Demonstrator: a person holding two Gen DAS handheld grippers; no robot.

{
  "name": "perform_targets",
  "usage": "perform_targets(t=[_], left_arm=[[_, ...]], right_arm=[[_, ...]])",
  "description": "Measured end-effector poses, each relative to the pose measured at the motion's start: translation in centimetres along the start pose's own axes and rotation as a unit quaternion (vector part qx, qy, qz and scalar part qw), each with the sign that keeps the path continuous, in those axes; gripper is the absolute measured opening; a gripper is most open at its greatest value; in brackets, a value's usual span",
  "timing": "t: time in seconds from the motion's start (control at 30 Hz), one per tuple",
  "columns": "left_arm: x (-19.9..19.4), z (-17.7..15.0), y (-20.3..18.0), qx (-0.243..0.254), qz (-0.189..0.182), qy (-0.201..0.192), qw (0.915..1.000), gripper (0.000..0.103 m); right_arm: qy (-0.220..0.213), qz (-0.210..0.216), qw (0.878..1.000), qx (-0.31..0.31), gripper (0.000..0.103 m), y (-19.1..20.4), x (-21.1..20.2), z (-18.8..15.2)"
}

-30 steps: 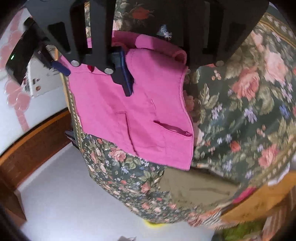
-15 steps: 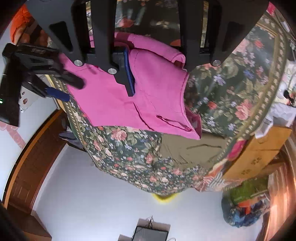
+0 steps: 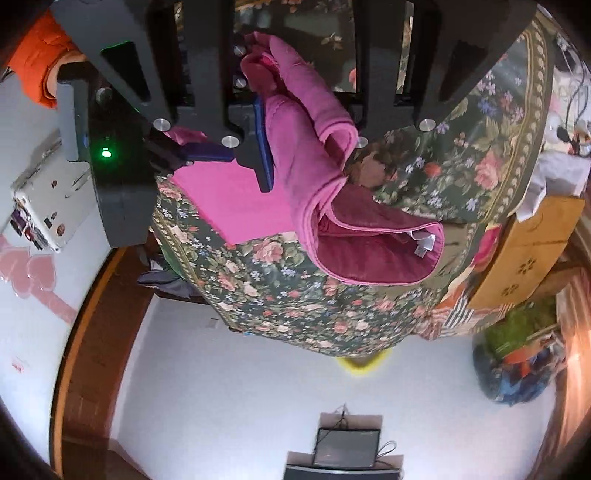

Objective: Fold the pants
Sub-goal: 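Grasp the pink trousers' edge with the left gripper and lift it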

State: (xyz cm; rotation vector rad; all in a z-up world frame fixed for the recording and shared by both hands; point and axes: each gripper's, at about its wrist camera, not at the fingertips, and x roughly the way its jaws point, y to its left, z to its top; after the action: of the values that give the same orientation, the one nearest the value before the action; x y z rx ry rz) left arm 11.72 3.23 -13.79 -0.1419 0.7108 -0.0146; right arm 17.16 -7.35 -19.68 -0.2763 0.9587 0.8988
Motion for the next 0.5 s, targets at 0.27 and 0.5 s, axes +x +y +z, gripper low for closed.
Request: perform_targets(t=[0.27, 0.5], left_arm=[[0.5, 0.7, -2.4, 0.04, -0.004, 0.005, 0.9992, 0.023], [1.1, 1.1, -5.2, 0.079, -0.005, 0.008, 0.9968, 0.023]], right_arm=[[-0.045, -0.039, 0.997, 0.055, 0.076, -3.2, -5.1, -3.0], [-0.03, -0.076, 0.992, 0.094, 0.077, -6.0, -5.8, -6.4]])
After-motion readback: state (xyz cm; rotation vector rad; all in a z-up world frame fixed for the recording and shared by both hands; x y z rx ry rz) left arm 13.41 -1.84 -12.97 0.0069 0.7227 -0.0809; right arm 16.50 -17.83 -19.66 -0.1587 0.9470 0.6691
